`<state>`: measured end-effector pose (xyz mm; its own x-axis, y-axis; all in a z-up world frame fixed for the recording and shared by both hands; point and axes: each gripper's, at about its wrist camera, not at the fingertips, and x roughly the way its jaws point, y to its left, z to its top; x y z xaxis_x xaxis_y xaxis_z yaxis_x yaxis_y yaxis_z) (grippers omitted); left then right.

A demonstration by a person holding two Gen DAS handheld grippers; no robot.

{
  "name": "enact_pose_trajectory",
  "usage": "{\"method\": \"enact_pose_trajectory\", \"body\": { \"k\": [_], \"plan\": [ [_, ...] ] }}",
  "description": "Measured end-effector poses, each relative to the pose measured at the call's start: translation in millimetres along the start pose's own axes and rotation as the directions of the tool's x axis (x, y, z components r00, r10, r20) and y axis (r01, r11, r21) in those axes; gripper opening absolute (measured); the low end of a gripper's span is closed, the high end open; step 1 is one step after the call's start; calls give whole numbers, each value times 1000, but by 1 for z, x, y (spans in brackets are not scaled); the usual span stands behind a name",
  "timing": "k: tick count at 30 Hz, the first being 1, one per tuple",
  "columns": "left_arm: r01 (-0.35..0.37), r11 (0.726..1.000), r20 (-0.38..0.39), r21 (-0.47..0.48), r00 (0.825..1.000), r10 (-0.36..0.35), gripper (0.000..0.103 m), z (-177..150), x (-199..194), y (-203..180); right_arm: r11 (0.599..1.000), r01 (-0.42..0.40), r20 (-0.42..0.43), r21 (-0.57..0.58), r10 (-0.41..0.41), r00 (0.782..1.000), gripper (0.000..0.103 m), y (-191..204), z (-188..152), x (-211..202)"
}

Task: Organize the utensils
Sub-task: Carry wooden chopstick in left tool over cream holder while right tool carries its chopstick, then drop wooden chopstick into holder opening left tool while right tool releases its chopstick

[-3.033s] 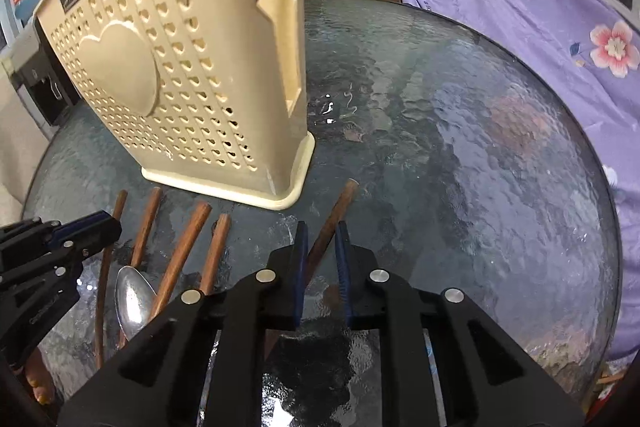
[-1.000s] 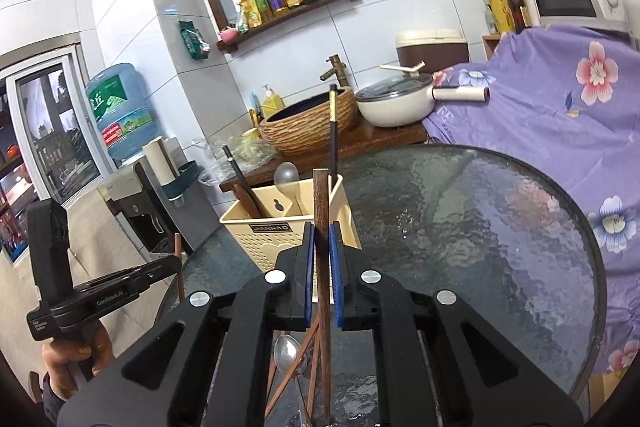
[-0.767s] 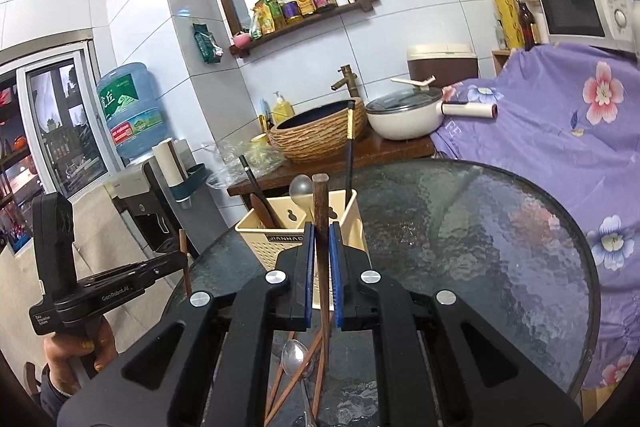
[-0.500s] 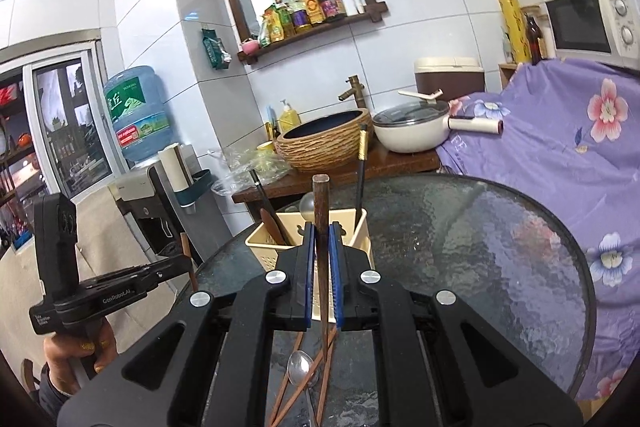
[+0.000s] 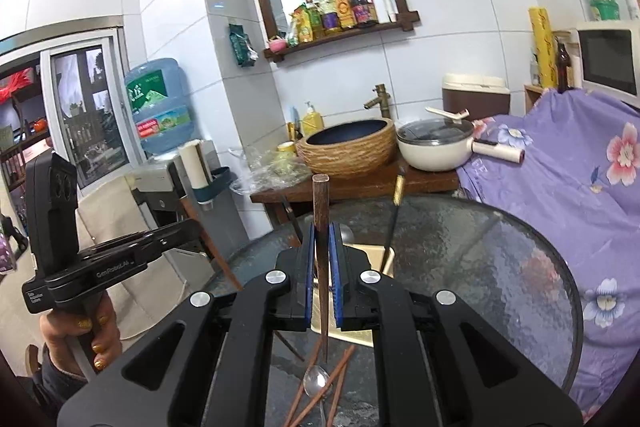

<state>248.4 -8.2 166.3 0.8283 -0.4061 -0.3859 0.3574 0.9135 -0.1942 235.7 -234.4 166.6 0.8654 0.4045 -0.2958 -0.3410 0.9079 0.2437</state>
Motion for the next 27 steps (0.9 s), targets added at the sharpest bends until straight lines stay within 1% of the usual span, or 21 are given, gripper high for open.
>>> {"method": "enact_pose_trajectory", "body": {
  "k": [5, 10, 12, 14, 16, 17, 19, 23, 27],
  "plan": [
    [10, 1000, 57, 16, 998, -11, 6, 37, -9, -11, 999, 1, 31, -34, 1, 1000, 8, 12, 34, -4],
    [25, 1000, 81, -15, 996, -24, 6, 74, -6, -15, 999, 11, 67, -51, -7, 998, 8, 22, 72, 1],
    [-9, 1000, 114, -23, 993, 12, 6, 88, -3, -15, 997, 31, 88, -65, -25, 996, 8, 25, 82, 4],
    [-31, 999, 125, -38, 992, 36, 6, 96, 3, -12, 995, 61, 113, -78, -52, 992, 8, 25, 88, 8],
    [-47, 997, 127, -56, 990, 54, 6, 99, 10, -8, 992, 97, 128, -86, -85, 988, 8, 21, 88, 15],
    [-71, 995, 131, -64, 988, 79, 6, 99, 17, -5, 991, 108, 125, -85, -97, 987, 8, 18, 86, 19],
    [-87, 993, 128, -77, 987, 97, 6, 96, 26, 0, 991, 118, 102, -68, -111, 989, 8, 10, 79, 31],
    [-117, 987, 98, -108, 987, 127, 6, 83, 51, 10, 990, 134, 60, -43, -131, 990, 8, -4, 60, 52],
    [-122, 987, 57, -107, 990, 128, 6, 65, 68, 14, 990, 139, 17, -32, -138, 990, 8, -13, 41, 69]
  ]
}}
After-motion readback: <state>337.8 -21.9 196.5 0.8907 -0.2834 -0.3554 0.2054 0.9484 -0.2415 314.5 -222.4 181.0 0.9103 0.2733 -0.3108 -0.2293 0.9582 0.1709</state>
